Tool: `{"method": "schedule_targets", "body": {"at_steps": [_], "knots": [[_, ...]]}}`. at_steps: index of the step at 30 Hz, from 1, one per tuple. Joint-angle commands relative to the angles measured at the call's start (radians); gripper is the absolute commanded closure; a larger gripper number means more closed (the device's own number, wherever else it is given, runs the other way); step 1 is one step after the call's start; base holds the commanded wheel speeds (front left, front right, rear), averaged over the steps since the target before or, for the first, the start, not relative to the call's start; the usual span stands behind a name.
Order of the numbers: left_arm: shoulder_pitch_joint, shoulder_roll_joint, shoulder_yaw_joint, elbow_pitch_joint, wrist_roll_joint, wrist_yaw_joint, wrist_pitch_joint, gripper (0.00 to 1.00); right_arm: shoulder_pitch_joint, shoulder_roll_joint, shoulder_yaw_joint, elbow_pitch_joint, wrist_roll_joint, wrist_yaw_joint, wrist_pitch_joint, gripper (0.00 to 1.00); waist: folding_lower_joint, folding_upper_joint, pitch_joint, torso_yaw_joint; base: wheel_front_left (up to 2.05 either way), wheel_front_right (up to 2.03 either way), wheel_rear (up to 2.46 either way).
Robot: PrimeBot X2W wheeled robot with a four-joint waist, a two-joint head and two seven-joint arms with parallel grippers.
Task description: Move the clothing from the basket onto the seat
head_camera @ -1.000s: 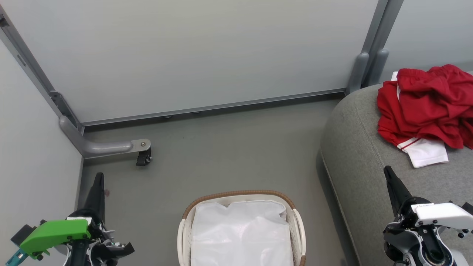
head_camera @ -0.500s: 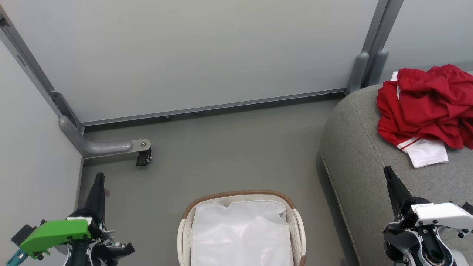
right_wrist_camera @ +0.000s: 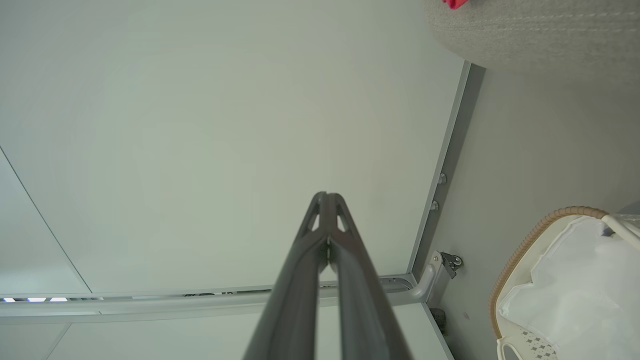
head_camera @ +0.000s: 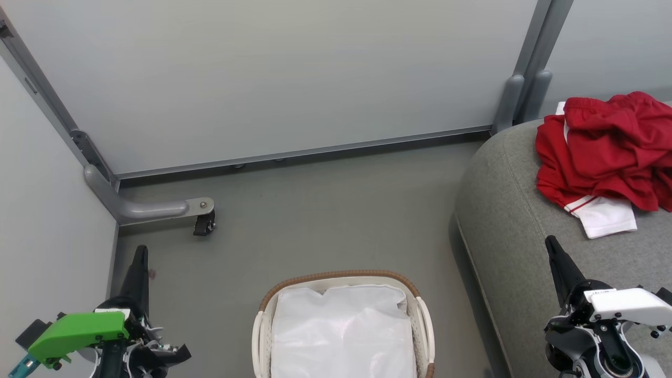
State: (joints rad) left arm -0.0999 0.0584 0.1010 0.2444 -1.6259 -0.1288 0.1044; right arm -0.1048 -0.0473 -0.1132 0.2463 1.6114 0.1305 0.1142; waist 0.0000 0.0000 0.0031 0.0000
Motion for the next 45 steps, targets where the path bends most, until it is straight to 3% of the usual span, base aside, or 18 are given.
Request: {"method": "schedule_targets", "body": {"at_steps": [1, 45], "knots": [[-0.014, 0.002, 0.005, -0.001, 0.007, -0.004, 0.004, 1.00, -0.006, -0.006, -0.002, -0.004, 0.003, 0.000, 0.003, 1.00, 0.0000, 0.0000, 0.000, 0.000, 0.00, 0.00, 0.00], [-0.014, -0.003, 0.010, -0.001, 0.010, -0.004, 0.008, 1.00, -0.006, -0.006, -0.002, -0.004, 0.003, 0.000, 0.003, 1.00, 0.0000, 0.0000, 0.000, 0.000, 0.00, 0.00, 0.00]]}}
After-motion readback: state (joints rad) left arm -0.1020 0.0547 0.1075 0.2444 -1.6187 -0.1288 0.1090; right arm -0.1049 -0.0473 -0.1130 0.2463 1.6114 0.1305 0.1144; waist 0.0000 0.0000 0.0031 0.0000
